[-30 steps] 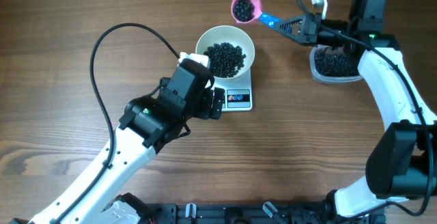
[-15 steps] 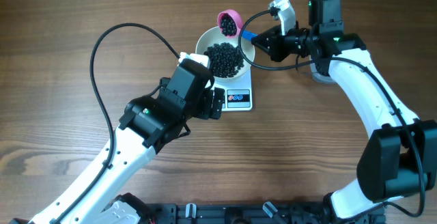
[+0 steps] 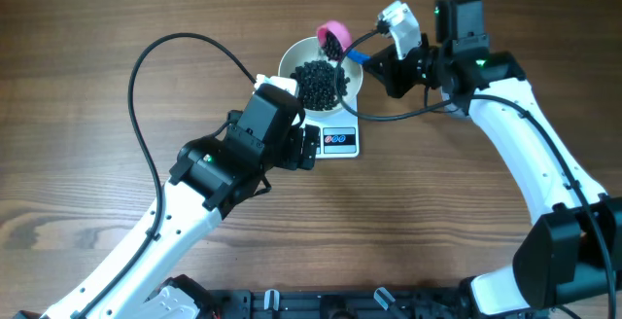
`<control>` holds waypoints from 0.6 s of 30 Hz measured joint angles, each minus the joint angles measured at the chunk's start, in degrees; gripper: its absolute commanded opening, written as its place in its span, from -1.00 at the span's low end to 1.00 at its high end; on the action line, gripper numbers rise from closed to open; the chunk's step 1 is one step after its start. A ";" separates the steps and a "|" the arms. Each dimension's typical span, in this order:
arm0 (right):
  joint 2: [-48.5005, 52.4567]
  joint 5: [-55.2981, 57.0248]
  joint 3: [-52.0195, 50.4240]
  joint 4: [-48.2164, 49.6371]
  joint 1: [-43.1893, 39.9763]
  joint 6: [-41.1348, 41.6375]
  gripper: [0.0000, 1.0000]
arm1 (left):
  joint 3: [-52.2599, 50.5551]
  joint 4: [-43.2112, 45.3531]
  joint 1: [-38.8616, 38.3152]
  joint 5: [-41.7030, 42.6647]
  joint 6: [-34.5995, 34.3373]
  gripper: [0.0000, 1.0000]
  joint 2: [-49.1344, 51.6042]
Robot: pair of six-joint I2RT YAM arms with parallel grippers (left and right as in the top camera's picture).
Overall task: Scoop item into bowl and weigh 150g on scale
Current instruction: 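Tilt the pink cup with the right gripper to pour beans into bowl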
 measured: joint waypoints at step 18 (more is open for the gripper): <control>-5.44 7.98 0.00 -1.66 3.69 -4.28 -0.91 | 0.00 0.00 0.00 0.00 0.00 1.00 0.00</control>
